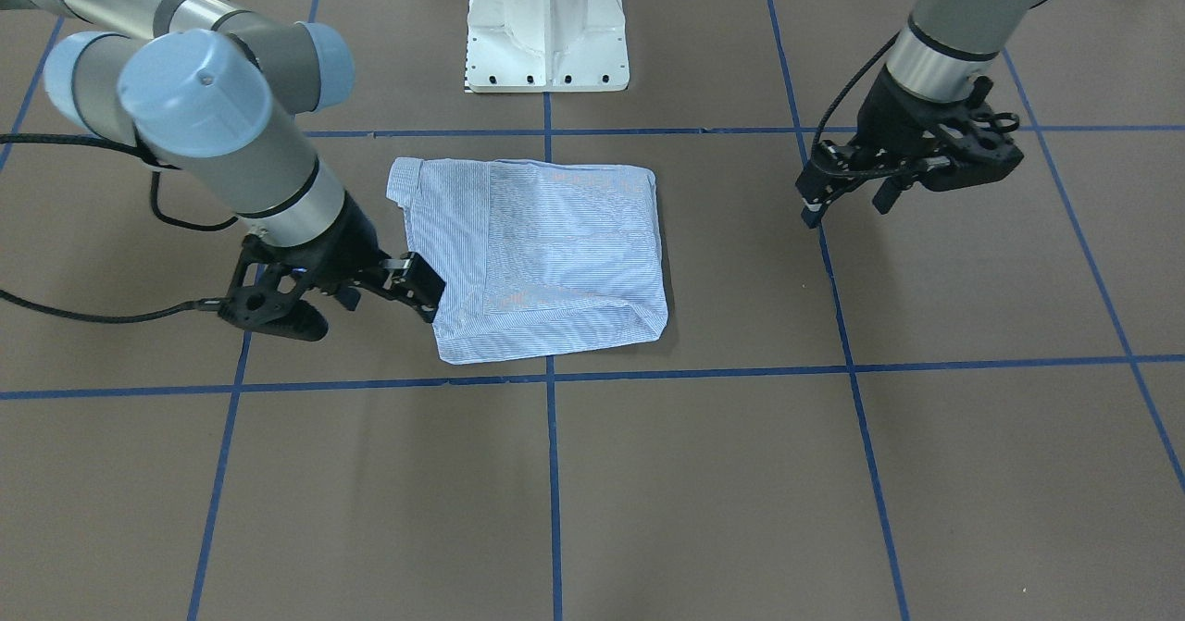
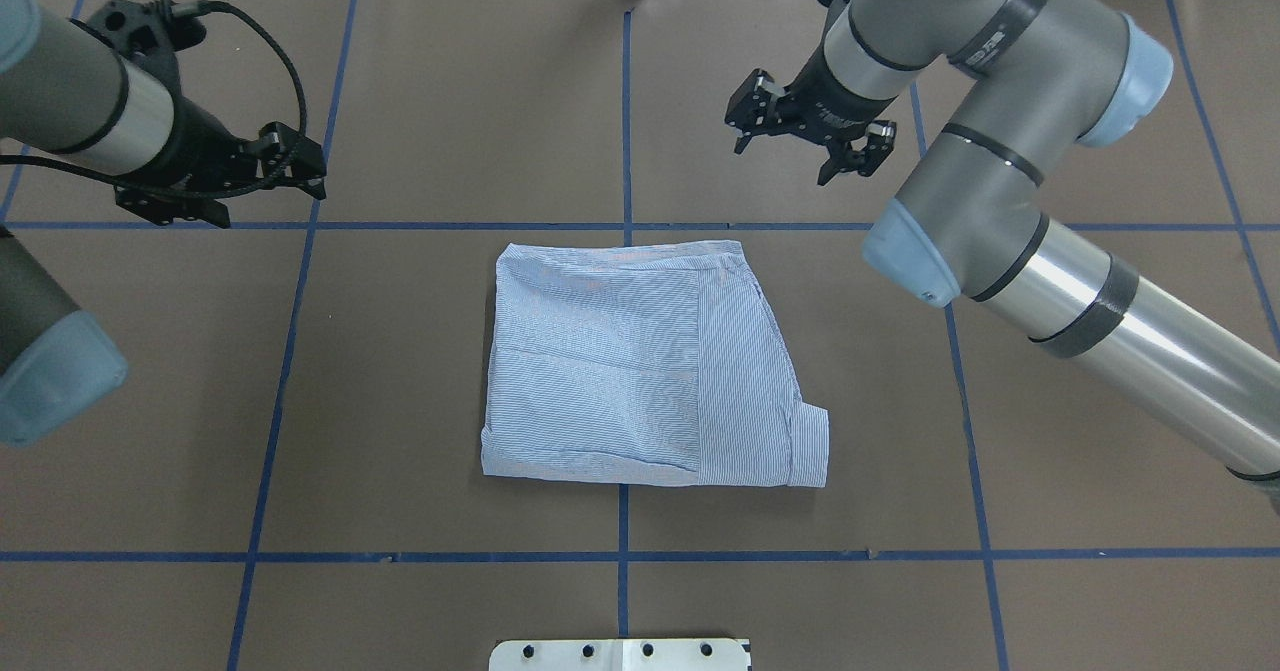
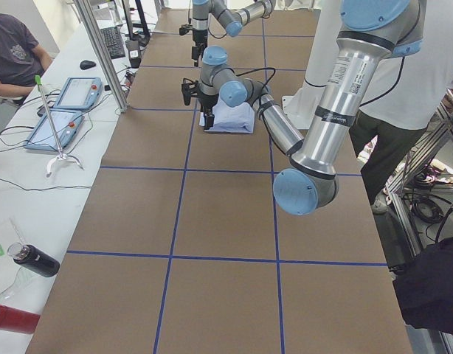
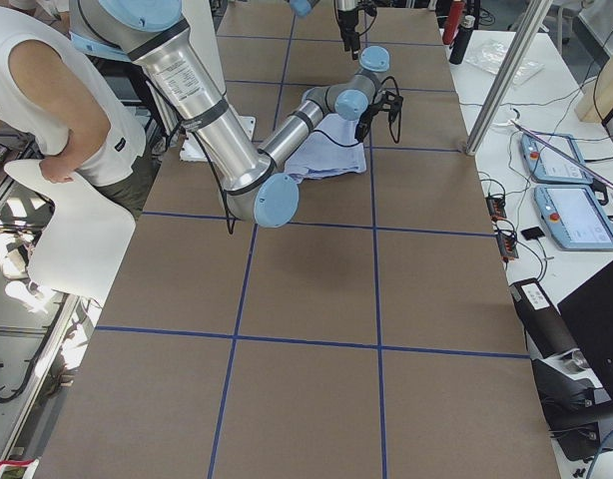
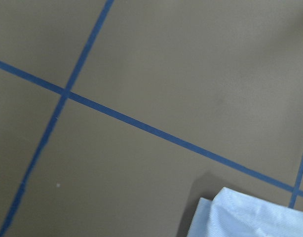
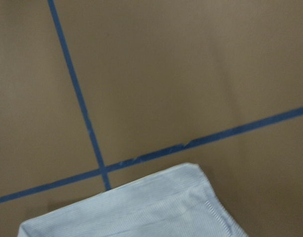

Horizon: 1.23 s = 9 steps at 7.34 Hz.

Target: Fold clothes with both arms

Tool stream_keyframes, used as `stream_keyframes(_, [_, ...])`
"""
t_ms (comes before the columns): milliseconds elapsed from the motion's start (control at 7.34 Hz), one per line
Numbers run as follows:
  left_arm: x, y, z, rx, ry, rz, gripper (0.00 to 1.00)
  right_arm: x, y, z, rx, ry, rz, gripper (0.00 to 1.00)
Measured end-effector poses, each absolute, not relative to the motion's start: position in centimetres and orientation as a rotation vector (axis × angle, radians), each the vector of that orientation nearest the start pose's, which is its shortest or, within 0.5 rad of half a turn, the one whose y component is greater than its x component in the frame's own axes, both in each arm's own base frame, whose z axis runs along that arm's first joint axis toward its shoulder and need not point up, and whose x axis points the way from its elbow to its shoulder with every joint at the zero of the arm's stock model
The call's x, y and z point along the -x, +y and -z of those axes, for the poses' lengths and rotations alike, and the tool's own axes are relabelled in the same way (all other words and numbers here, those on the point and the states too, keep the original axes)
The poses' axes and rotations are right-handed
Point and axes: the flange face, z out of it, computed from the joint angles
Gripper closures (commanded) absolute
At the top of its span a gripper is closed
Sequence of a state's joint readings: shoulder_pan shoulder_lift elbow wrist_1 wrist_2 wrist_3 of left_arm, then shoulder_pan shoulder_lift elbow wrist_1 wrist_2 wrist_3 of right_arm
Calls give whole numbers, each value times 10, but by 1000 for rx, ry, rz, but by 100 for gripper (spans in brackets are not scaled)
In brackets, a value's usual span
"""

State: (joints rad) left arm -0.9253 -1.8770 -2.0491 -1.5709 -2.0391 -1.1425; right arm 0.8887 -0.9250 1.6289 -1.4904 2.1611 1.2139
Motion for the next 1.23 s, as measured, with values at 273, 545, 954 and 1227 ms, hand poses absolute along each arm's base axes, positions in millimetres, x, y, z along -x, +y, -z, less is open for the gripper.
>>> stream_keyframes(273, [-176, -506, -339, -251, 767, 139, 0, 283, -607, -276, -74, -820, -93, 0])
stream_keyframes(545, [-91, -539, -407, -285, 677, 20, 0, 195, -621, -331, -82, -774, 33, 0])
stream_keyframes(954, [49, -573, -537, -334, 596, -186, 0, 68, -606, -458, -72, -757, 166, 0])
stream_keyframes(1227, [97, -559, -580, -346, 611, -201, 0, -9, -577, -546, -59, -757, 222, 0])
